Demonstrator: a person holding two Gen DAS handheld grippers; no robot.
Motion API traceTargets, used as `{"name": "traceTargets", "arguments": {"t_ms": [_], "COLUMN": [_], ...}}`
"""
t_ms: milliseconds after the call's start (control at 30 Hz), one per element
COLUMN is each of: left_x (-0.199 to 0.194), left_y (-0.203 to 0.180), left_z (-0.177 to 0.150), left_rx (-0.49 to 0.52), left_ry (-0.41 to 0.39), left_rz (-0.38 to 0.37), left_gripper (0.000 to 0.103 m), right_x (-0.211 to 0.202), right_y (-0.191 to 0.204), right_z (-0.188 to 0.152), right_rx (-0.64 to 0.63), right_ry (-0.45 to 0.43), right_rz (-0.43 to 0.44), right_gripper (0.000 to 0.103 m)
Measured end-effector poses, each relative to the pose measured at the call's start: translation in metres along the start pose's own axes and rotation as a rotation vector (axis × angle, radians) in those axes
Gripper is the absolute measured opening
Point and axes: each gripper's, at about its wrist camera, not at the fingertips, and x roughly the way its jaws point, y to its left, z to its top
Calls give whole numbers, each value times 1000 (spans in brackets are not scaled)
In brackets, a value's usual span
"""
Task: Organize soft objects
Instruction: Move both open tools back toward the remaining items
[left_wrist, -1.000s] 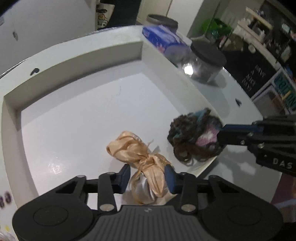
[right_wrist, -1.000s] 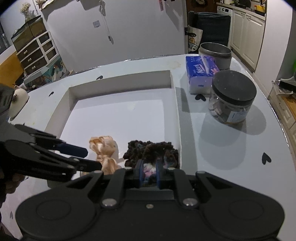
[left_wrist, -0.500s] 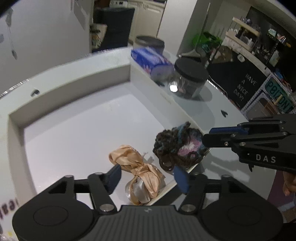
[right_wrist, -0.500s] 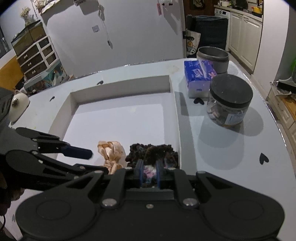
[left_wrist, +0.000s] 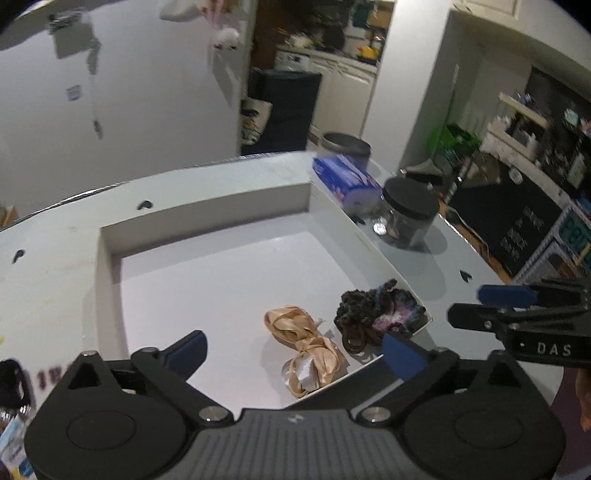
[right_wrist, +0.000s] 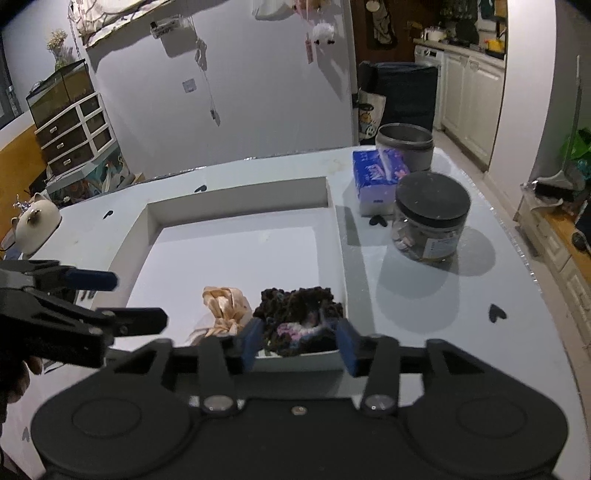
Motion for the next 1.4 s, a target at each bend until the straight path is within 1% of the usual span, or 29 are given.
{"name": "traceTargets", "arguments": {"t_ms": [67, 100, 167, 200, 267, 300, 333, 433, 600, 733, 833, 1033, 1167, 1400], "left_x": [-9, -12, -20, -23, -31, -35, -38, -49, -68, -84, -100, -132, -153, -186], "left_y": [1, 1, 3, 4, 8, 10, 11, 17, 33, 54, 77, 129, 165, 222], "left_z": [-4, -6, -10, -12, -17, -19, -21, -27, -37, -47, -57, -74, -88, -108], "left_rx": [-23, -31, -47, -52, -60, -65, -69, -88, -120, -147, -175, -211, -237, -283], "left_ry": [-24, -33, -50, -57, -70, -78, -83, -106, -136, -155, -158, -164, -177, -196], "left_rz": [17, 23, 37, 43, 51, 55, 57, 61, 69, 86, 106, 146, 187, 249], "left_gripper": [103, 103, 103, 103, 103, 103, 103, 103, 103, 103, 103, 103, 103, 103], "right_x": [-8, -13, -20, -24, -30, -34, -37, -44, -50, -51, -51, -47, -43, -34], "right_y": [2, 3, 3, 3, 3, 4, 5, 10, 23, 43, 62, 111, 149, 213], "right_z": [-4, -6, -10, -12, -16, -18, -20, -24, -29, -32, -34, -38, -39, -38], "right_rx": [-7, -9, -2, 4, 13, 18, 19, 13, 13, 10, 8, 7, -8, -37], "right_ry": [-27, -41, -61, -72, -99, -112, -121, -147, -161, -166, -166, -161, -164, -175], "right_rz": [-32, -45, -66, -78, -96, -108, -122, -157, -172, -176, -171, -153, -133, -83], "right_gripper": [59, 61, 72, 75, 92, 96, 103, 103, 103, 103, 103, 103, 103, 103]}}
